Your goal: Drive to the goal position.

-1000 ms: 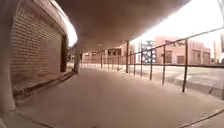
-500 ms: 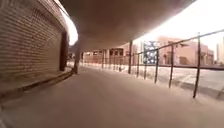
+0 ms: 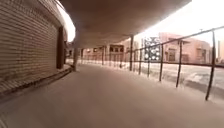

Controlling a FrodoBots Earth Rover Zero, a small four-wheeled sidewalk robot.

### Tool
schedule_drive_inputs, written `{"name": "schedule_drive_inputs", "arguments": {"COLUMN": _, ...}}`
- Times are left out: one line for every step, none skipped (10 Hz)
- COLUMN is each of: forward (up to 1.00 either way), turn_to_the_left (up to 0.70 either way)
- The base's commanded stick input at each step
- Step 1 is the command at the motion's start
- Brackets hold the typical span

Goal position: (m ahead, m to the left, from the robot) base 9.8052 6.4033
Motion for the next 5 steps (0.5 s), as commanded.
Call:
{"name": "schedule_drive_inputs", "arguments": {"forward": 0.7, "turn_to_the_left": 0.0}}
{"name": "schedule_drive_inputs", "arguments": {"forward": 0.7, "turn_to_the_left": 0.0}}
{"name": "schedule_drive_inputs", "arguments": {"forward": 0.7, "turn_to_the_left": 0.0}}
{"name": "schedule_drive_inputs", "arguments": {"forward": 0.7, "turn_to_the_left": 0.0}}
{"name": "schedule_drive_inputs", "arguments": {"forward": 0.7, "turn_to_the_left": 0.0}}
